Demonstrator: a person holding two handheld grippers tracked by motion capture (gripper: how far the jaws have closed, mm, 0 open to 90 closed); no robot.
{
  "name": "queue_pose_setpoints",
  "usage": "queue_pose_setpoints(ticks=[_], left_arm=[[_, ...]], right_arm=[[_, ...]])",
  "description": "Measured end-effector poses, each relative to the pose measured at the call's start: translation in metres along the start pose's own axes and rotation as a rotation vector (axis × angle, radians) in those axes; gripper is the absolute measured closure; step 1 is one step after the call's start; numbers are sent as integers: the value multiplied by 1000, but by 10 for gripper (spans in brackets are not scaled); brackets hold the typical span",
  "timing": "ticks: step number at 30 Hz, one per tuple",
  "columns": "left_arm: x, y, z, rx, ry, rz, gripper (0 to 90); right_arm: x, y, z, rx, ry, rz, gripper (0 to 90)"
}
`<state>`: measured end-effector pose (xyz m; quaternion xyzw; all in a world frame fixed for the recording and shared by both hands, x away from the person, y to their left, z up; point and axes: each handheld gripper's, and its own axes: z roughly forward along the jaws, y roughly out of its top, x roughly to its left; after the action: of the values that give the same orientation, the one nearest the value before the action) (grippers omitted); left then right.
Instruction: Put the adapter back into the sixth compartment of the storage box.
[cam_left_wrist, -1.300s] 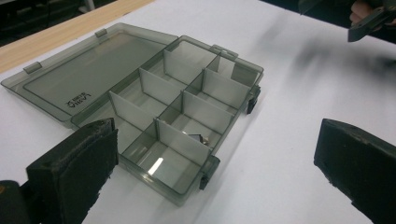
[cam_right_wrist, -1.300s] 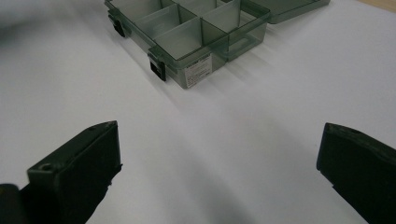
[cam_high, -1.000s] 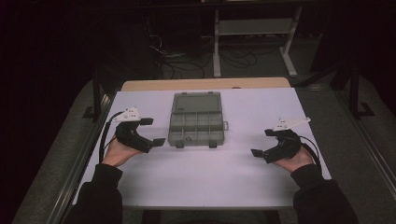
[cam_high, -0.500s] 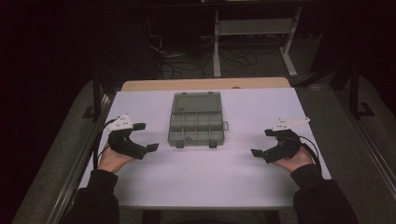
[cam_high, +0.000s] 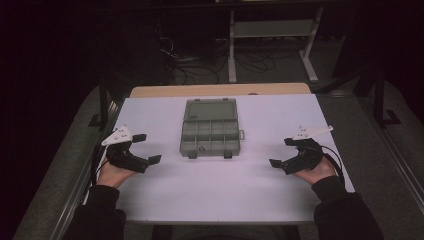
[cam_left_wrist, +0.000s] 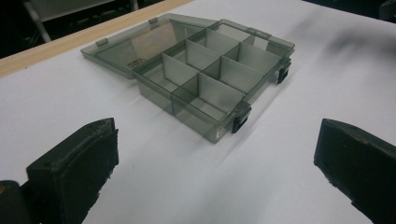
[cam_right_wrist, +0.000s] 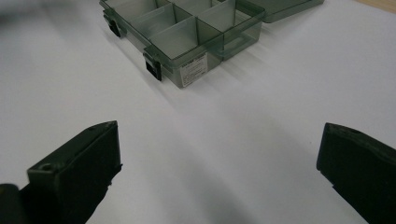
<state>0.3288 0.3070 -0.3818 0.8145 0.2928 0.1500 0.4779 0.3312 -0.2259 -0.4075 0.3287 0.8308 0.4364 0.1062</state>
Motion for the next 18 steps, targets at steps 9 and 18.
queue_pose_setpoints(ticks=[9, 18], left_arm=[[8, -12, -11, -22, 43, -40, 0], [11, -27, -23, -30, 84, -75, 0]], right_arm=[[0, 0, 0, 1, -1, 1, 0], [0, 0, -1, 0, 0, 2, 0]])
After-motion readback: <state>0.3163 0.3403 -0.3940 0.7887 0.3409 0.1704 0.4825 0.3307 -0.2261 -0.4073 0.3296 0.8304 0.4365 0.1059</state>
